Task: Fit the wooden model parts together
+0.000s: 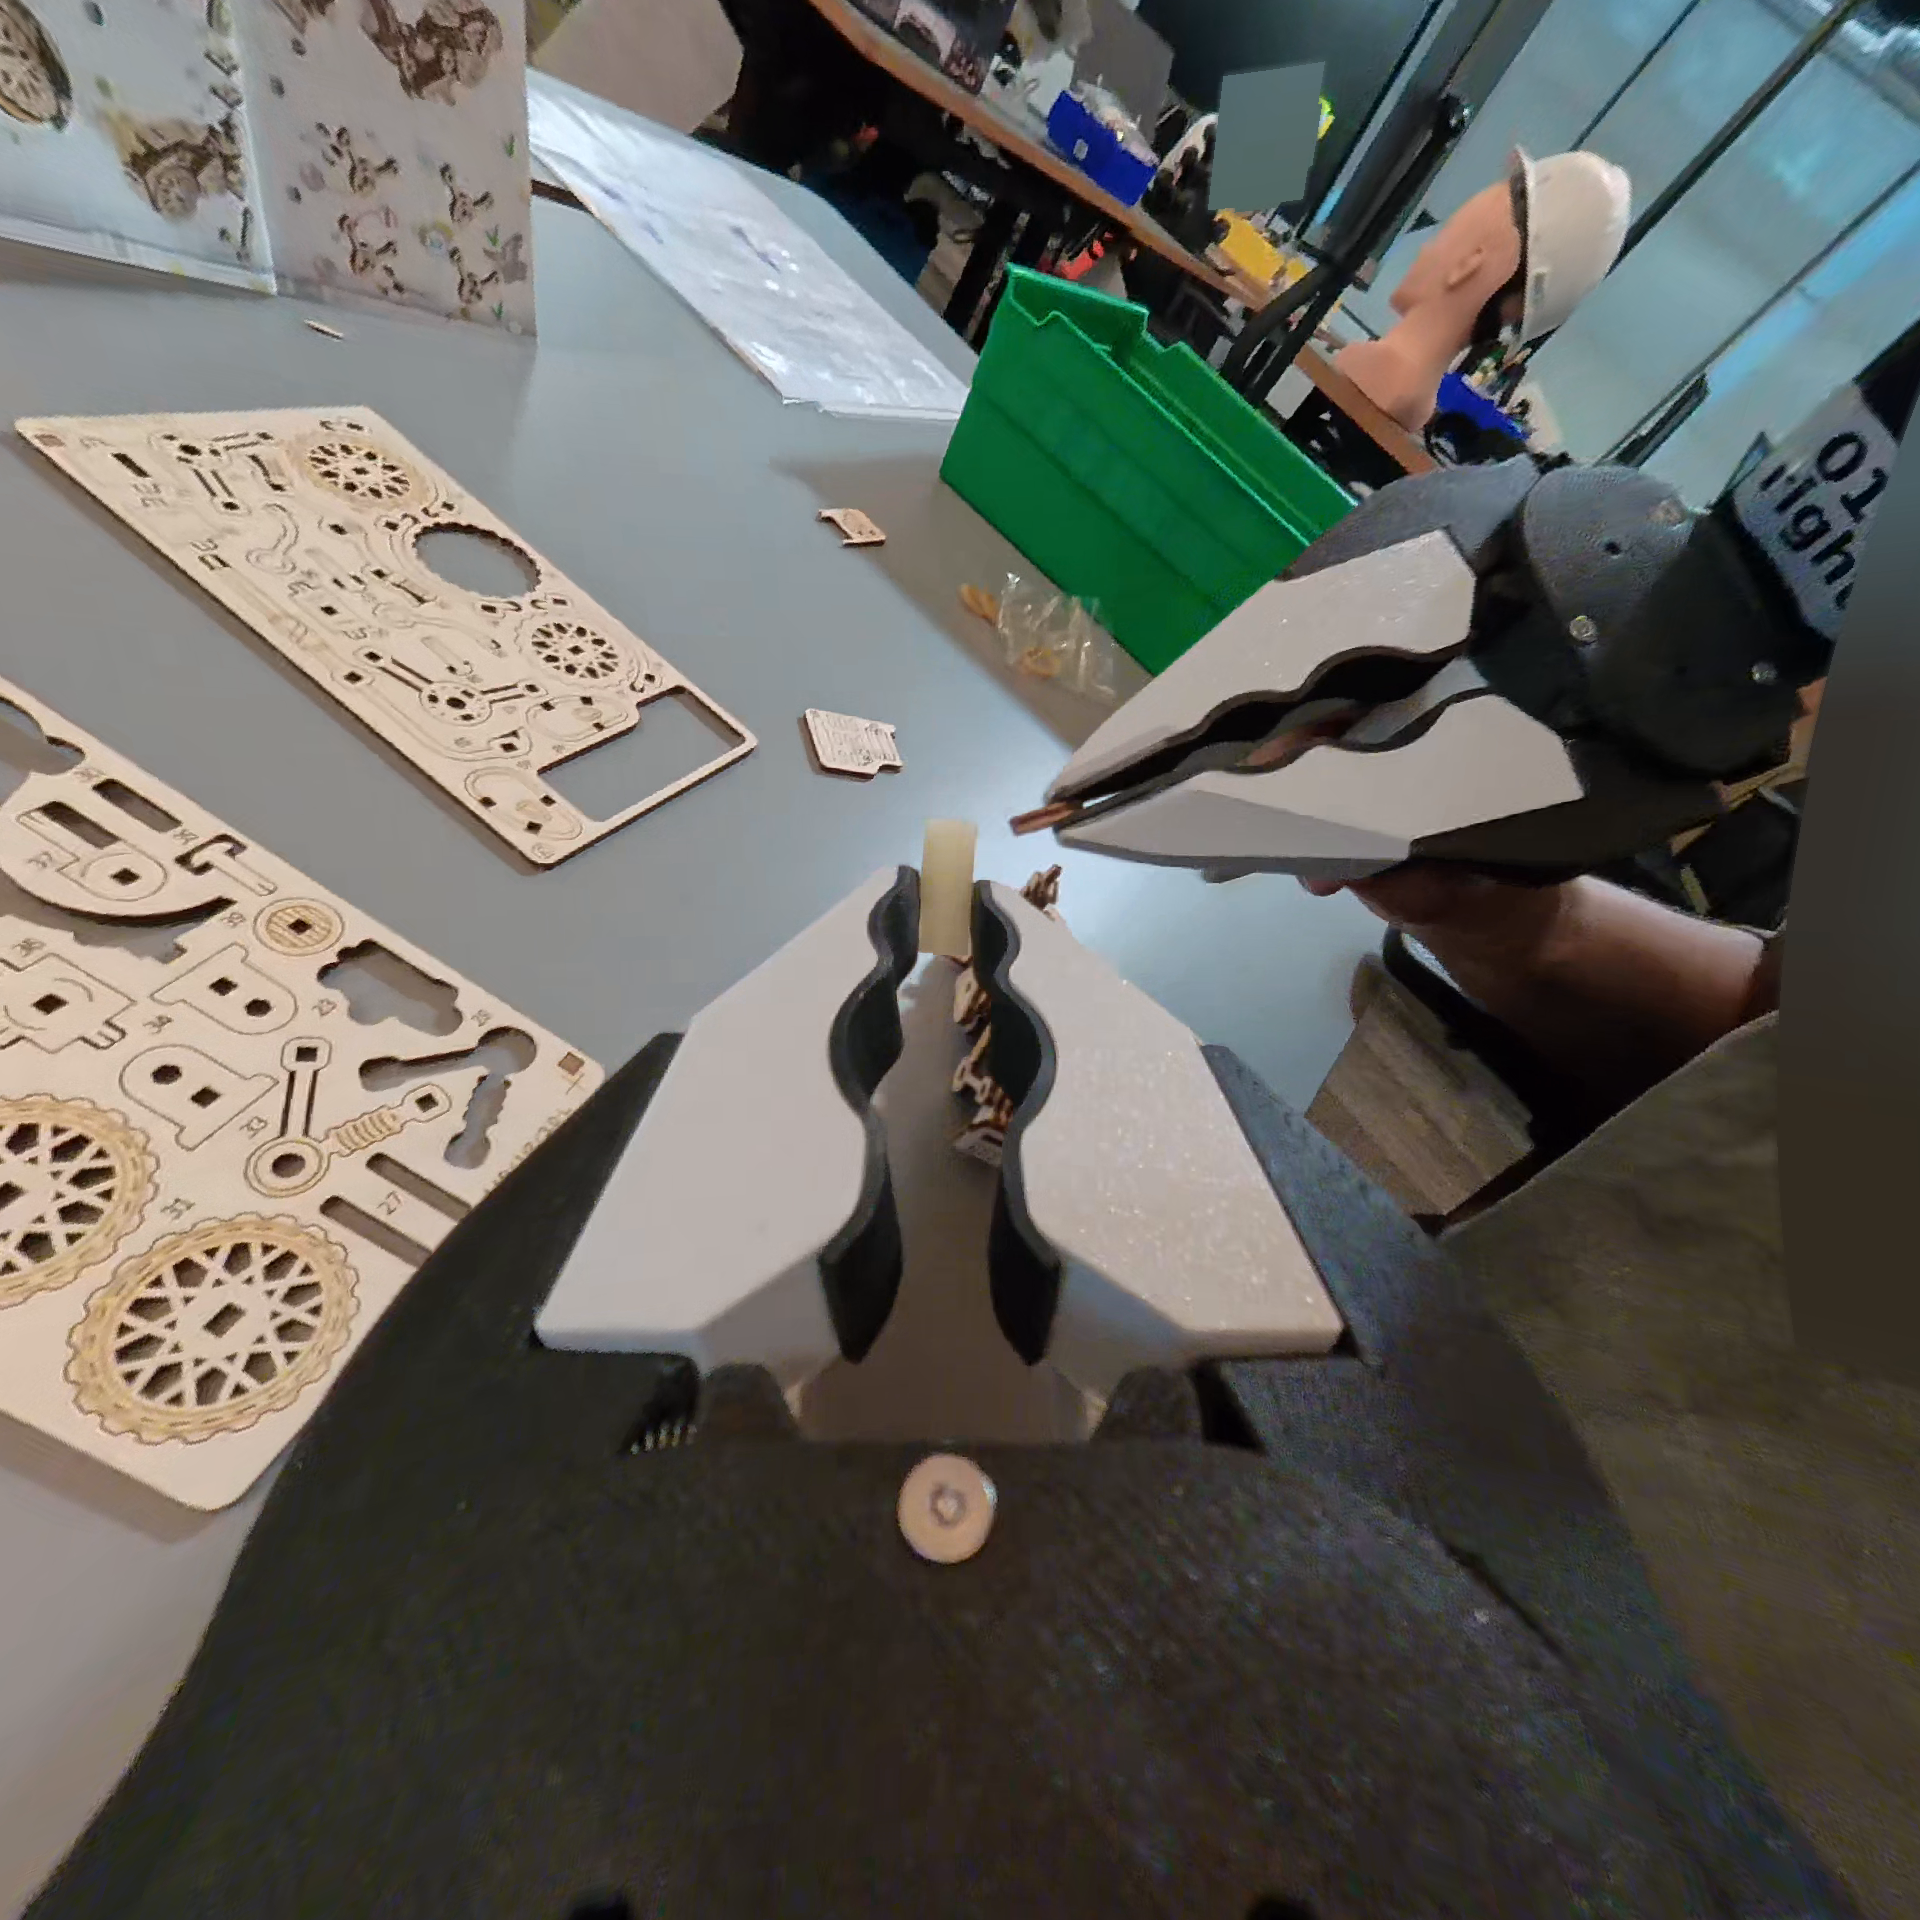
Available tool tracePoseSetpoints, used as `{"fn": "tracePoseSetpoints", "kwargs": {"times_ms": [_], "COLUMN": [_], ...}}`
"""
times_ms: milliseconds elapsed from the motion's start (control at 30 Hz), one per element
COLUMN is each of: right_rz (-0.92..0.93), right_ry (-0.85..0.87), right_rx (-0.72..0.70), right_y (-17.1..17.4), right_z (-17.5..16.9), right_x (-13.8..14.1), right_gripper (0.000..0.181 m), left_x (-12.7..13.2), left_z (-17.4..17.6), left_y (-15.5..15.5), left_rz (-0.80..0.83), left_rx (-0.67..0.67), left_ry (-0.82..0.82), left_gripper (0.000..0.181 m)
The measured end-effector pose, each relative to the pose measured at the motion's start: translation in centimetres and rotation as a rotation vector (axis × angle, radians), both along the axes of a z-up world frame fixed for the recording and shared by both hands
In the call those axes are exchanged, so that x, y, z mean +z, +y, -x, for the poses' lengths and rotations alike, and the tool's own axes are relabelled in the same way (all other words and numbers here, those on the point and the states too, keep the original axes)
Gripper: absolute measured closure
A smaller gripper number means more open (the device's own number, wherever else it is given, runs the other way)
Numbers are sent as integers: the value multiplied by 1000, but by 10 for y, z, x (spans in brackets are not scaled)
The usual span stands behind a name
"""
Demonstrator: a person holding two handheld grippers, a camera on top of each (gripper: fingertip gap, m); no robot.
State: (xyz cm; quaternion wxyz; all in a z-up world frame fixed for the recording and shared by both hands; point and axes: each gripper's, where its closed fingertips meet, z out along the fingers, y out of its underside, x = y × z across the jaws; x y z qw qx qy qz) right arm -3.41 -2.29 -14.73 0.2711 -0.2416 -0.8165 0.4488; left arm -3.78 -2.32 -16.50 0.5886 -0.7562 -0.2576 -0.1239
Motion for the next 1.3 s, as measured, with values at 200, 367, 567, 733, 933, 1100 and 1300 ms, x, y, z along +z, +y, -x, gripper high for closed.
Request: {"fn": "tracePoseSetpoints", "kwargs": {"times_ms": [200, 367, 567, 733, 933, 1100, 1300], "right_rz": [-37, -82, -136, -146, -146, -129, -136], "right_ry": [15, 20, 29, 21, 21, -3, -5], "right_rx": [17, 34, 50, 57, 44, 46, 47], "right_y": [1, -1, -5, -6, -5, -4, -5], "right_z": [0, -2, -4, -5, -4, -5, -5], "right_x": [-3, -9, -14, -16, -15, -16, -17], "right_gripper": [181, 181, 181, 181, 181, 181, 181], "left_x": [3, 3, -5, -6, -5, -8, -8], "left_z": [-2, -4, -2, -3, -5, -5, -5], "left_y": [-3, -7, -9, -9, -9, -9, -9], "left_rz": [68, 179, 288, 305, 340, 360, 364], "left_rx": [-44, -71, -77, -83, -95, -87, -87], "left_ry": [178, 414, 613, 658, 750, 773, 781], "left_gripper": [174, 174, 173, 173, 173, 173, 173]}}
